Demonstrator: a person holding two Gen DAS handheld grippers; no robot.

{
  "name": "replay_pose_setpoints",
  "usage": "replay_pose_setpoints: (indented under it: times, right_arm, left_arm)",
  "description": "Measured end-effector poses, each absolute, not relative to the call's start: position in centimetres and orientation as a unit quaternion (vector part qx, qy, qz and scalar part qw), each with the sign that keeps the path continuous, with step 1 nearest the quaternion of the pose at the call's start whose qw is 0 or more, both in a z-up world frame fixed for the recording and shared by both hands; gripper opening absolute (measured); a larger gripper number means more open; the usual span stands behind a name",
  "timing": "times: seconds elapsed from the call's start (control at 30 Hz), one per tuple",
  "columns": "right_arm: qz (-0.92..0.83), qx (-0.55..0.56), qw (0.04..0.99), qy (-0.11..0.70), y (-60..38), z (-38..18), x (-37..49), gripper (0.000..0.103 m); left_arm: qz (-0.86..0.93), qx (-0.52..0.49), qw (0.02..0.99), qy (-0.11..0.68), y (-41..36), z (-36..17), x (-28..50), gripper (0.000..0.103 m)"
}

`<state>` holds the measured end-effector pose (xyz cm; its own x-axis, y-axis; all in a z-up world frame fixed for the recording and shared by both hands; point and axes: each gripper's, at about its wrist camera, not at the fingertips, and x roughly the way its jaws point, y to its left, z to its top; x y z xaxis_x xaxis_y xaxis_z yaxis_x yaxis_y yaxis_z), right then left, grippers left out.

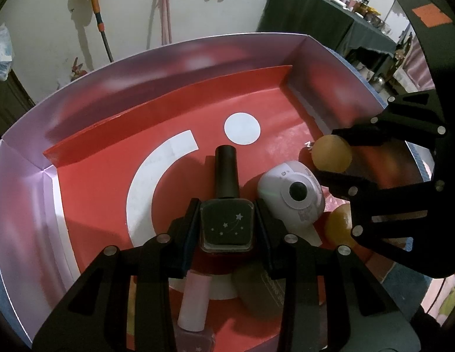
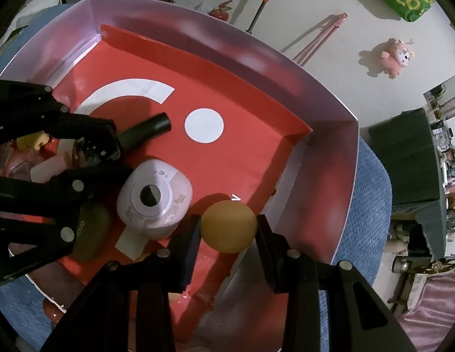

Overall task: Organize rigid objects
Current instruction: 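Lower the nail polish into the box with the left gripper while the right lowers the sponge, then open both grippers and withdraw them from the box back over the table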

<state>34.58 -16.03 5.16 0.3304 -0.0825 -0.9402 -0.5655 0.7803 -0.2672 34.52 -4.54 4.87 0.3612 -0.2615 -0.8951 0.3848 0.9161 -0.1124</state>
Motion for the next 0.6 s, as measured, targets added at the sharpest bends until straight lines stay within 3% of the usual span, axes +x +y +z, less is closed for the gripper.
replay_pose_setpoints:
  times: [0.47,0.6]
  right_arm:
    - [0.162,-0.297,0.76,0.556,-16.15,5.19,34.7,0.039]
    - [0.162,-0.297,0.759,0.556,-16.18,5.21,34.75,0.04]
  left_arm:
    - [-0.198,0.047,0.824,0.529,-4.18,4.83,34.32,0.034]
    - [-0.197,0.042,0.825,0.529,-4.0,4.97,34.25,0.047]
